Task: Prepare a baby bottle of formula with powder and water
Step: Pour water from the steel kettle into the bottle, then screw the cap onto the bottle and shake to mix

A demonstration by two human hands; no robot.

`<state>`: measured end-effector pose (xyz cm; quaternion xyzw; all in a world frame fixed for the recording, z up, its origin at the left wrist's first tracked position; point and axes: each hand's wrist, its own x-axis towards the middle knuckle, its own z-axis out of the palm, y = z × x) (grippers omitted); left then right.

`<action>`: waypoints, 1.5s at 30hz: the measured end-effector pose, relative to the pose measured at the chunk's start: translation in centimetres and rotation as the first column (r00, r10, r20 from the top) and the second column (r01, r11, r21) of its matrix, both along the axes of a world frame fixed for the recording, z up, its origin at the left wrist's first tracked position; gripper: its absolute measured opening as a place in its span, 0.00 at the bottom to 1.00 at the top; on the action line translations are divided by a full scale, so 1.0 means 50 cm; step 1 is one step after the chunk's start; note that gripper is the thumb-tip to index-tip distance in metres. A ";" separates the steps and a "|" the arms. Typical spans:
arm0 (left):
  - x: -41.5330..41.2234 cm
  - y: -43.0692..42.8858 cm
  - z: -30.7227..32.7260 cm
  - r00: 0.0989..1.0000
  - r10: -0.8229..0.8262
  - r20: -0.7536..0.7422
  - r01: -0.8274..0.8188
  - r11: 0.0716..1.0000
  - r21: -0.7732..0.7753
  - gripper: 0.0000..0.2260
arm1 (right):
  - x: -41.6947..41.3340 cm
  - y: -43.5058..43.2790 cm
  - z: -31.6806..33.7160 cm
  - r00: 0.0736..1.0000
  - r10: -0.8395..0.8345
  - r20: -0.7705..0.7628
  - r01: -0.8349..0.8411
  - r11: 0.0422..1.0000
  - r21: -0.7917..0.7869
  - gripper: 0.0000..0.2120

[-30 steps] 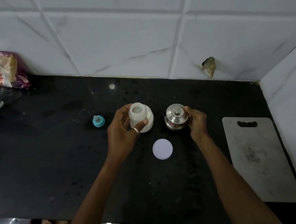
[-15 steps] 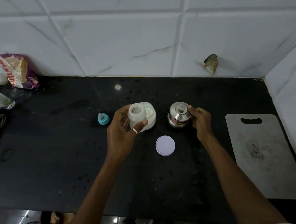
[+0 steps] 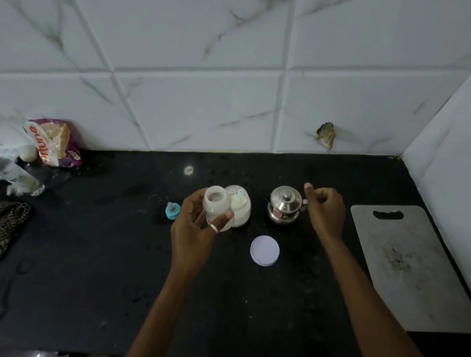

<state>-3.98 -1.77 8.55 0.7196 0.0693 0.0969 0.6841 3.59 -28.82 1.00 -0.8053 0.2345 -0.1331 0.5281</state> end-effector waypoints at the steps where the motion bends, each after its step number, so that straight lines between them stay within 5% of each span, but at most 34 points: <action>1: -0.001 0.006 0.004 1.000 -0.001 0.000 0.001 1.000 -0.002 0.25 | -0.006 0.013 0.016 1.000 0.023 0.018 -0.022 0.998 -0.056 0.16; 5: -0.010 0.044 0.016 1.000 0.015 0.010 -0.015 1.000 -0.009 0.24 | -0.025 0.097 0.066 0.977 0.189 0.097 -0.169 0.968 -0.187 0.10; 12: -0.008 0.163 -0.012 0.995 0.095 -0.031 -0.096 0.995 -0.035 0.25 | -0.026 0.283 0.084 0.866 0.480 0.140 -0.391 0.825 -0.408 0.20; 19: 0.017 0.329 -0.059 0.989 0.130 -0.065 -0.130 0.992 0.003 0.26 | 0.007 0.471 0.054 0.787 0.612 -0.081 -0.571 0.672 -0.472 0.25; 26: 0.052 0.456 -0.126 0.982 0.137 -0.128 -0.135 0.991 0.021 0.26 | 0.060 0.611 -0.007 0.638 0.642 -0.426 -0.769 0.503 -0.394 0.34; 34: 0.076 0.508 -0.180 0.980 0.091 -0.179 -0.085 0.996 0.039 0.26 | 0.121 0.675 -0.058 0.533 0.548 -0.645 -0.846 0.357 -0.396 0.33; 45: 0.096 0.519 -0.188 0.980 0.063 -0.189 -0.056 0.998 0.041 0.27 | 0.129 0.685 -0.059 0.555 0.522 -0.648 -0.831 0.376 -0.410 0.29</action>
